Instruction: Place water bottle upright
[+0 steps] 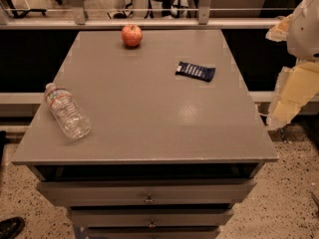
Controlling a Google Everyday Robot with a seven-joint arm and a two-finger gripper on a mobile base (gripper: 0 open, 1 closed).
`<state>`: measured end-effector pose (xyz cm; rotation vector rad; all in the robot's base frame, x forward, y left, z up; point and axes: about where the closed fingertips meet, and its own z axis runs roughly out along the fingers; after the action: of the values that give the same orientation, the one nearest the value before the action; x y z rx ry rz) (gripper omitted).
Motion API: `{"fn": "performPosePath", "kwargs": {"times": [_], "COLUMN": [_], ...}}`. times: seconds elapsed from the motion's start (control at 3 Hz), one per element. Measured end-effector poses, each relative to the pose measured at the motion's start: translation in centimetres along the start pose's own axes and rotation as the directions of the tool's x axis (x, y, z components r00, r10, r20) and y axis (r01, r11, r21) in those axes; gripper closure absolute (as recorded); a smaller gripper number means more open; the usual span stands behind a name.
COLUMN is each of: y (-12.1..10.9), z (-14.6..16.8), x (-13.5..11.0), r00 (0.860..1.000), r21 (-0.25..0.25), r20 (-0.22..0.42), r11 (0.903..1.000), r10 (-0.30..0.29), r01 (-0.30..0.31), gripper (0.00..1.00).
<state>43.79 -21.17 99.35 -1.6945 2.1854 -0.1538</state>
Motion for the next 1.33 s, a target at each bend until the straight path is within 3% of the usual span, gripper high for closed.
{"fn": "performPosePath", "kwargs": {"times": [0.33, 0.67, 1.0, 1.33], "y": [0.0, 0.0, 0.7, 1.5], "z": [0.0, 1.3, 4.7, 5.9], "x": [0.0, -2.1, -10.1, -16.2], "r00": [1.0, 0.999, 0.999, 0.997], "r21": [0.0, -0.043, -0.117, -0.156], "r20": [0.0, 0.001, 0.033, 0.063], "r11": [1.0, 0.9985, 0.9926, 0.9875], "r10": [0.0, -0.033, -0.027, 0.036], "r01": [0.0, 0.033, 0.031, -0.025], "gripper": [0.0, 0.0, 0.0, 0.0]}}
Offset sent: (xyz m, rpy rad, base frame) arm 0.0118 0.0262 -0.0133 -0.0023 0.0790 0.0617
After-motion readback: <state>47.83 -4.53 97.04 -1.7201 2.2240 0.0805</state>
